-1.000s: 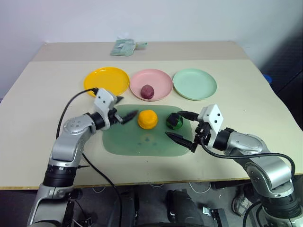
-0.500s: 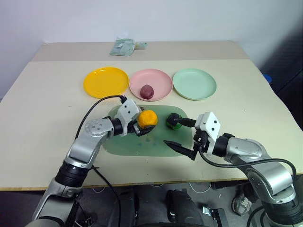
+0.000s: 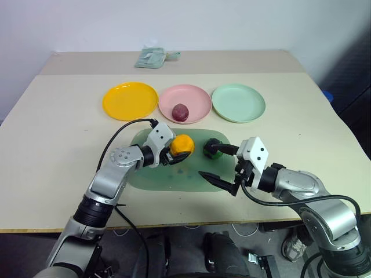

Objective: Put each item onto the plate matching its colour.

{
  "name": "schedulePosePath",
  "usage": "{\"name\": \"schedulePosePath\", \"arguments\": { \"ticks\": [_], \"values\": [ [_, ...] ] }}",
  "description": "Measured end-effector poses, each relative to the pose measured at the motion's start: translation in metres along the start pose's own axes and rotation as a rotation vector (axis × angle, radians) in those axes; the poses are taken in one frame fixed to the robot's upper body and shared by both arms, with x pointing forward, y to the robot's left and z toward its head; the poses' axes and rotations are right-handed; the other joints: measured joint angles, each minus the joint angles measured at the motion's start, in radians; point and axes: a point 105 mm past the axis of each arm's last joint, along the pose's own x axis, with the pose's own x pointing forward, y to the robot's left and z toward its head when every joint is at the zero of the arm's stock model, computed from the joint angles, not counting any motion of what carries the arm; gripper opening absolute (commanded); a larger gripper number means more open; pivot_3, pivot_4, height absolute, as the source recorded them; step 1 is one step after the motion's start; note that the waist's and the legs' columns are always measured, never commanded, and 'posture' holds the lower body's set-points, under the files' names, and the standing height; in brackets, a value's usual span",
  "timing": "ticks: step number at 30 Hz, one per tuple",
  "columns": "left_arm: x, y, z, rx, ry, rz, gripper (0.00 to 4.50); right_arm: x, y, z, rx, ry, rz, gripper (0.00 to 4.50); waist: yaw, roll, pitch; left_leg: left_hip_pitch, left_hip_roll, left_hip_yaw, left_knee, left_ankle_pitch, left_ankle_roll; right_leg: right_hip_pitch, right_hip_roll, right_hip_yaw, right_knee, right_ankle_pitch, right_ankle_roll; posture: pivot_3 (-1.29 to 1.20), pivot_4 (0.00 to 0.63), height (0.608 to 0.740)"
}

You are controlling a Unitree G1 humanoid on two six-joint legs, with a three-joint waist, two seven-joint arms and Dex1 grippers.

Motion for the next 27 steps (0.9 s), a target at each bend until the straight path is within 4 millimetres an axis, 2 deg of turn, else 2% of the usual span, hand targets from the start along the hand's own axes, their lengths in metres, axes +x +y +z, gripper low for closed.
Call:
{"name": "schedulePosePath", "arguments": {
  "ticks": [3, 6, 8, 10, 12, 17, 26, 27],
  "values": [
    [0.001, 0.025, 0.012, -0.006, -0.051, 0.173, 3.02, 0.001, -0.001, 0.003, -0.007, -0.01, 0.001, 4.5, 0.001, 0.0, 0.0, 0.0, 0.0, 0.0, 0.0, 0.0, 0.0, 0.0, 0.0, 0.0, 0.0, 0.001, 0.001, 0.0, 0.15, 0.74],
    [-0.005, 0.069, 0.036, -0.049, -0.131, 0.468, 3.02, 0.003, -0.002, 0.006, -0.009, -0.023, 0.003, 4.5, 0.001, -0.001, 0.0, 0.0, 0.0, -0.001, 0.001, 0.0, 0.0, 0.0, 0.0, 0.0, 0.0, 0.001, 0.002, 0.0, 0.15, 0.74],
    [-0.015, 0.099, 0.047, -0.079, -0.147, 0.671, 3.02, 0.005, -0.002, 0.008, -0.017, -0.031, 0.005, 4.5, 0.001, -0.001, 0.0, 0.0, -0.001, -0.001, 0.0, 0.0, 0.0, 0.0, 0.0, 0.0, 0.0, 0.001, 0.002, 0.0, 0.15, 0.74],
    [-0.028, 0.126, 0.044, -0.126, -0.113, 0.847, 3.02, 0.006, -0.003, 0.009, -0.016, -0.038, 0.004, 4.5, -0.003, -0.001, 0.0, 0.0, -0.001, 0.0, 0.0, 0.0, 0.0, 0.0, 0.0, 0.0, 0.0, 0.001, 0.002, 0.0, 0.15, 0.74],
    [-0.038, 0.146, 0.029, -0.192, -0.059, 0.97, 3.02, 0.008, -0.004, 0.008, -0.012, -0.037, 0.007, 4.5, -0.003, -0.001, 0.0, 0.0, -0.001, 0.0, 0.0, 0.0, 0.0, 0.0, 0.0, 0.0, 0.001, 0.001, 0.002, 0.0, 0.15, 0.74],
    [-0.035, 0.16, -0.006, -0.29, 0.059, 1.024, 3.02, 0.013, -0.004, 0.01, -0.023, -0.044, 0.016, 4.5, 0.004, -0.001, 0.001, -0.001, -0.002, 0.001, 0.001, 0.0, 0.0, 0.0, 0.0, -0.002, 0.001, 0.001, 0.002, 0.0, 0.15, 0.74],
    [-0.015, 0.176, 0.002, -0.275, 0.059, 0.969, 3.02, 0.013, -0.004, 0.01, -0.024, -0.046, 0.01, 4.5, -0.002, -0.001, 0.001, -0.001, -0.002, 0.001, 0.0, 0.0, 0.0, 0.0, 0.0, -0.002, 0.0, 0.001, 0.003, 0.0, 0.15, 0.74],
    [-0.013, 0.175, 0.001, -0.28, 0.059, 0.953, 3.52, 0.013, -0.004, 0.01, -0.023, -0.047, 0.008, 4.5, -0.002, -0.001, 0.001, -0.001, -0.002, 0.001, 0.0, 0.0, 0.0, 0.0, 0.0, -0.002, 0.0, 0.001, 0.003, 0.0, 0.15, 0.74]
  ]
}}
